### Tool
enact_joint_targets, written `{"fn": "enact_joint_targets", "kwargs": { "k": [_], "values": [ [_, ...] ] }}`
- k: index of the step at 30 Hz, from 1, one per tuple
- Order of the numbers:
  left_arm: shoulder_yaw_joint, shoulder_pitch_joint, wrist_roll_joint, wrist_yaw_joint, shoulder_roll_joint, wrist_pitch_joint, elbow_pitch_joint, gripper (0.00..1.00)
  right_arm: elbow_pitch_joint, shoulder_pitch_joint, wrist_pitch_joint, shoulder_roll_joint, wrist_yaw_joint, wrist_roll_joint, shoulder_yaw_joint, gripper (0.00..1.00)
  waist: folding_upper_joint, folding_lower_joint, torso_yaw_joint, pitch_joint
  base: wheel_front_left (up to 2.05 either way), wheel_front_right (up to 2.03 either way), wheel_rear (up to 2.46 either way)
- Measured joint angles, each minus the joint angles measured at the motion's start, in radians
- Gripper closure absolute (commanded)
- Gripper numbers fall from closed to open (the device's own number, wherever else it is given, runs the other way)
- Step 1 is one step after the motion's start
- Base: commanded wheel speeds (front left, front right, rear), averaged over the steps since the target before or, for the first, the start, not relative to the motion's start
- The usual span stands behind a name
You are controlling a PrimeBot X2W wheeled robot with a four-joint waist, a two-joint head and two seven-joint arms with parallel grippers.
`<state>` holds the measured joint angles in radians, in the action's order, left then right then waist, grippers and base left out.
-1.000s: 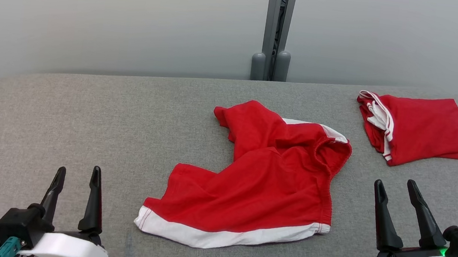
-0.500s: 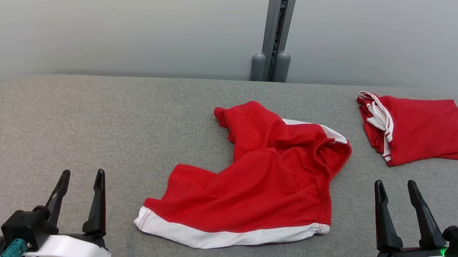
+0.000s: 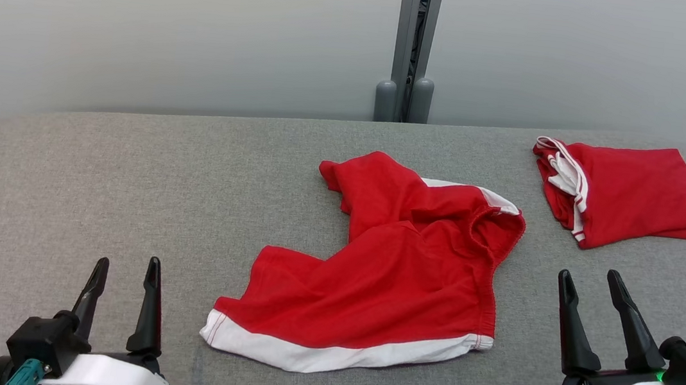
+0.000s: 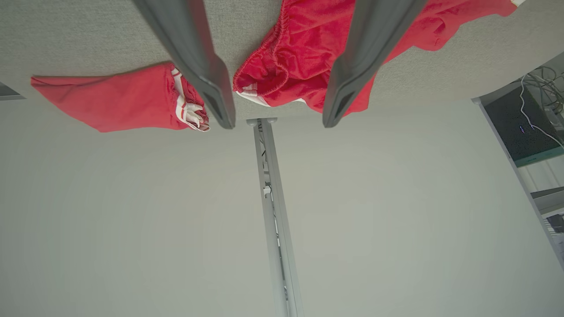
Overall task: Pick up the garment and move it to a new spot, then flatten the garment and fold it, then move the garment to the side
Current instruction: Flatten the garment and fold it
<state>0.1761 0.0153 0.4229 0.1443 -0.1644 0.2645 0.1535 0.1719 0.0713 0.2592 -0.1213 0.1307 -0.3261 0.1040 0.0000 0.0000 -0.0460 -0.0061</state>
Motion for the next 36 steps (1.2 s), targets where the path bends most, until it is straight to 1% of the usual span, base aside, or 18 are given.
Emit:
{"fn": "enact_joint_targets", "kwargs": {
  "k": [5, 8, 15, 16, 22, 30, 36],
  "values": [
    [0.006, 0.0, 0.0, -0.004, -0.002, -0.013, 0.008, 0.0, 0.015, 0.0, 0.0, 0.001, 0.0, -0.008, 0.006, 0.0, 0.0, 0.0, 0.0, -0.003, 0.0, 0.0, 0.0],
    [0.016, 0.0, 0.014, -0.015, -0.001, -0.039, 0.013, 0.0, 0.075, -0.001, -0.005, 0.0, 0.0, -0.021, 0.014, 0.0, 0.0, 0.0, -0.001, -0.003, 0.0, 0.0, 0.0],
    [0.059, -0.001, 0.04, -0.048, -0.004, -0.14, 0.067, 0.0, 0.22, 0.034, -0.066, -0.015, 0.0, -0.081, 0.107, 0.0, 0.0, 0.0, -0.004, 0.007, 0.0, 0.0, 0.0],
    [0.059, -0.001, 0.04, -0.048, -0.004, -0.14, 0.067, 0.0, 0.22, 0.034, -0.066, -0.015, 0.0, -0.081, 0.107, 0.0, 0.0, 0.0, -0.004, 0.007, 0.0, 0.0, 0.0],
    [0.095, -0.033, 0.052, -0.083, -0.008, -0.209, 0.116, 0.0, 0.341, 0.088, -0.102, -0.025, 0.0, -0.149, 0.188, 0.0, 0.0, 0.0, -0.002, 0.03, 0.0, 0.0, 0.0],
    [0.135, -0.09, 0.062, -0.124, -0.011, -0.273, 0.175, 0.0, 0.452, 0.166, -0.081, -0.039, 0.0, -0.237, 0.3, 0.0, 0.0, 0.0, 0.011, 0.068, 0.0, 0.0, 0.0],
    [0.163, -0.13, 0.061, -0.152, -0.015, -0.3, 0.206, 0.0, 0.498, 0.219, -0.054, -0.055, 0.0, -0.289, 0.376, 0.0, 0.0, 0.0, 0.021, 0.097, 0.0, 0.0, 0.0]
  ]
}}
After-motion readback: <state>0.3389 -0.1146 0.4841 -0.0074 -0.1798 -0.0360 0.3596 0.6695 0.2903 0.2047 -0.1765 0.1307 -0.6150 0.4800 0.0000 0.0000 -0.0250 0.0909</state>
